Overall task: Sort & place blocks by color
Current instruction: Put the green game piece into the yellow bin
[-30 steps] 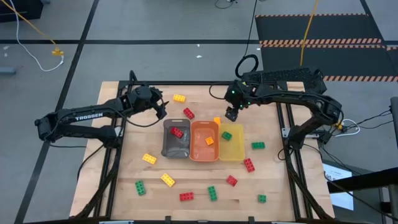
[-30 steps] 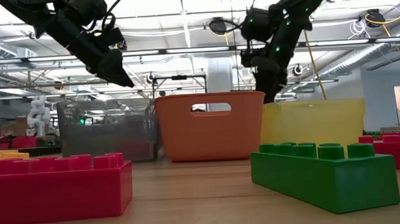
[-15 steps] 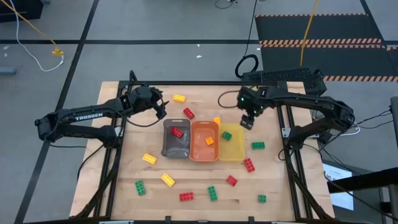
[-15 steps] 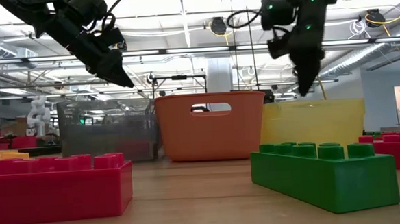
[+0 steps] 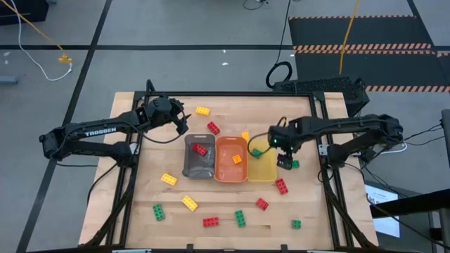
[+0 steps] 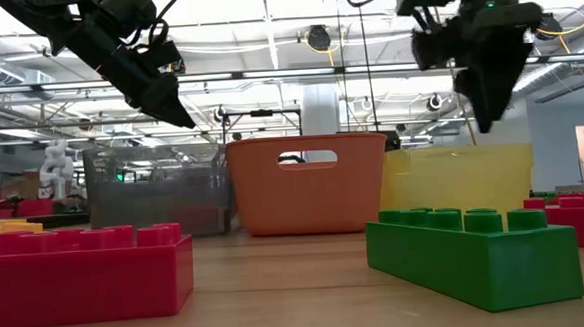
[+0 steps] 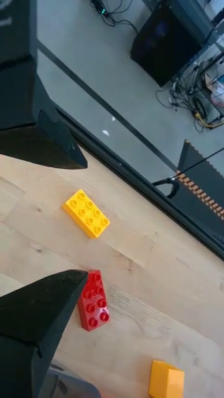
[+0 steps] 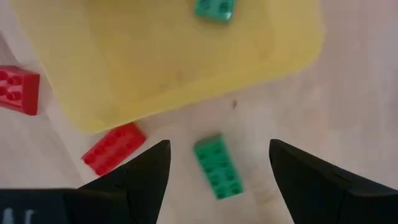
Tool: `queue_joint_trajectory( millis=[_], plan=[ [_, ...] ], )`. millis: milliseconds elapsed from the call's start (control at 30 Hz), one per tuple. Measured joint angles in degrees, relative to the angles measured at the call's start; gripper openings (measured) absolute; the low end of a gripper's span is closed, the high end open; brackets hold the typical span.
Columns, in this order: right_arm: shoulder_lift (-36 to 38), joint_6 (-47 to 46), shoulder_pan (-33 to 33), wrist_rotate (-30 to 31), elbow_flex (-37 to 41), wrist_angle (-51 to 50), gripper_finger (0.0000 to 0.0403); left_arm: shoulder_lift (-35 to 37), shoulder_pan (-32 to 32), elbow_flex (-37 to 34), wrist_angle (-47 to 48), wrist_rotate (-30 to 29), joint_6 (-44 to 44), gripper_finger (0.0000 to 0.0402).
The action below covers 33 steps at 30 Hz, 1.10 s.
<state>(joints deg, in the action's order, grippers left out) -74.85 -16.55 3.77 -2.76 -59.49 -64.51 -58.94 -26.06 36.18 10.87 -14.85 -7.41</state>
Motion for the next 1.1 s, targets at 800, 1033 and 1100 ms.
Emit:
queue_joint_trajectory(
  millis=[800,1033,1100],
  plan=[
    [-0.28,-15.74,-13.29,8.88,15.51,3.83,0.0267,0.00,0.02,0.00,-5.05,-0.11,-2.61,0.0278],
    [-0.28,-15.35,-13.27,8.74,20.64,11.33,0.0267,0.00,0.01,0.00,-5.01,-0.09,-2.64,0.0278],
    [-0.28,-15.37,-13.27,8.67,22.11,14.33,0.0267,0.00,0.02,0.00,-5.01,-0.08,-2.65,0.0278]
  ],
)
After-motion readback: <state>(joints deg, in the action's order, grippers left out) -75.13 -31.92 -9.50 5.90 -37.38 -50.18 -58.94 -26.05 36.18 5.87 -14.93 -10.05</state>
